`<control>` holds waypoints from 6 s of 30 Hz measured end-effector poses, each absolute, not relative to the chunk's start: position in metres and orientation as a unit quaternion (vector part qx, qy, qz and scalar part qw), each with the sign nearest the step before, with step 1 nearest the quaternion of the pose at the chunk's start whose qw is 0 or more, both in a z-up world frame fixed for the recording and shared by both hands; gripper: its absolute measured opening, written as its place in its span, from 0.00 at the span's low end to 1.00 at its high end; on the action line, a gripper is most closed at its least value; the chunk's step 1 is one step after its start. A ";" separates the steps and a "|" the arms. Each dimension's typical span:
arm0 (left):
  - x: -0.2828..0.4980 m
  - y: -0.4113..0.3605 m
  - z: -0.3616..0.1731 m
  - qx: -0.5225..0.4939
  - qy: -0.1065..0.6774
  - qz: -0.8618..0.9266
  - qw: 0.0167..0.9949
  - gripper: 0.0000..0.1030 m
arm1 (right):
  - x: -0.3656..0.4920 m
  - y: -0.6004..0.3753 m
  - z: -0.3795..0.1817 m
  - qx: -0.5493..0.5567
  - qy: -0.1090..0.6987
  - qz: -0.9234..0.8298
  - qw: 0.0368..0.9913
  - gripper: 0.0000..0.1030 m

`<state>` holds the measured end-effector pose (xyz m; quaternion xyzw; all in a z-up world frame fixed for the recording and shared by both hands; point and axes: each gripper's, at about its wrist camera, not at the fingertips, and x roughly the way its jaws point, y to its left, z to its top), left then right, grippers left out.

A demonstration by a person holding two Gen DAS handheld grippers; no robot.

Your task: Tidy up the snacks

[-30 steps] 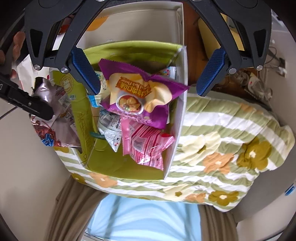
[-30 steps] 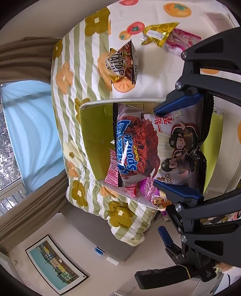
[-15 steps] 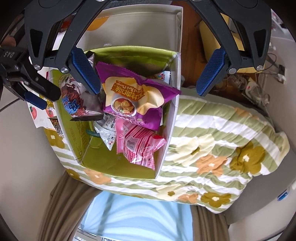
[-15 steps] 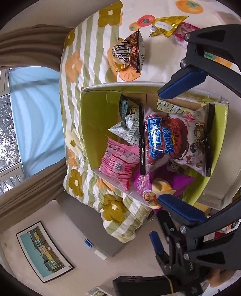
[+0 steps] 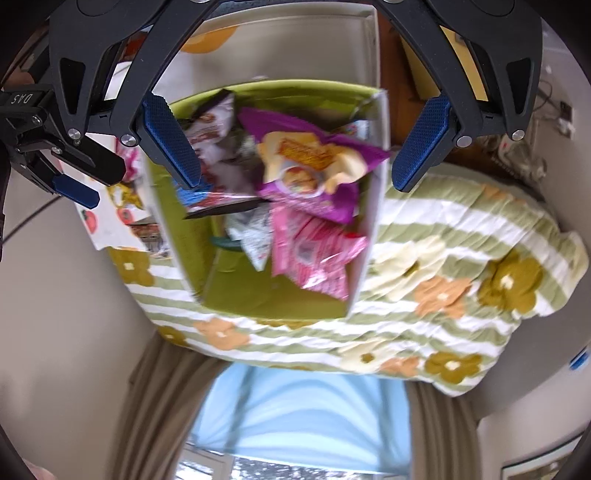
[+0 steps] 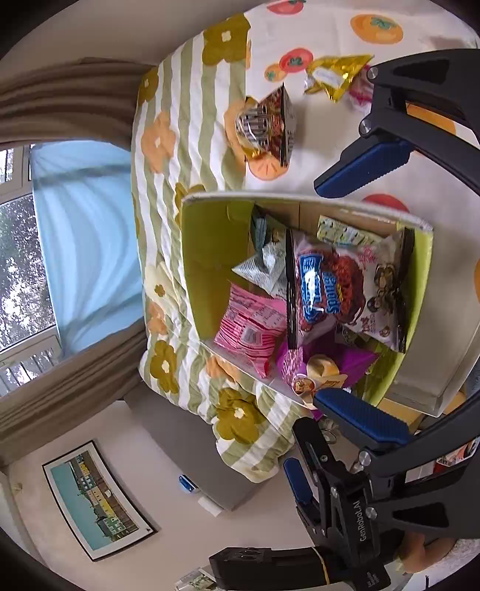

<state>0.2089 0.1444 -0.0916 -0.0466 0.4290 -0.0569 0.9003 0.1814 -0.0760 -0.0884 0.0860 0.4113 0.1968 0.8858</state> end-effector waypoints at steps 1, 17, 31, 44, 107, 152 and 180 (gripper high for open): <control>0.210 0.137 -0.089 -0.041 0.427 -0.067 0.901 0.99 | 0.179 -0.080 -0.086 0.086 0.410 0.191 0.888 0.99; 0.221 -0.022 -0.078 0.046 0.431 -0.203 0.878 0.99 | 0.133 -0.227 -0.073 0.071 0.422 0.047 0.903 0.99; 0.249 -0.194 -0.128 0.102 0.482 -0.213 0.844 0.99 | 0.113 -0.364 -0.122 0.052 0.478 0.003 0.877 0.99; 0.296 -0.250 -0.223 0.155 0.555 -0.197 0.793 0.99 | 0.093 -0.378 -0.205 0.054 0.536 0.062 0.840 0.99; 0.311 -0.227 -0.231 0.078 0.568 -0.232 0.786 0.38 | 0.124 -0.334 -0.250 0.007 0.536 0.123 0.835 0.68; 0.315 -0.192 -0.232 0.301 0.618 -0.222 0.692 1.00 | 0.184 -0.373 -0.147 0.143 0.458 0.125 0.868 0.68; 0.291 -0.188 -0.271 0.358 0.646 -0.245 0.628 0.61 | 0.177 -0.378 -0.164 0.166 0.470 0.106 0.860 0.68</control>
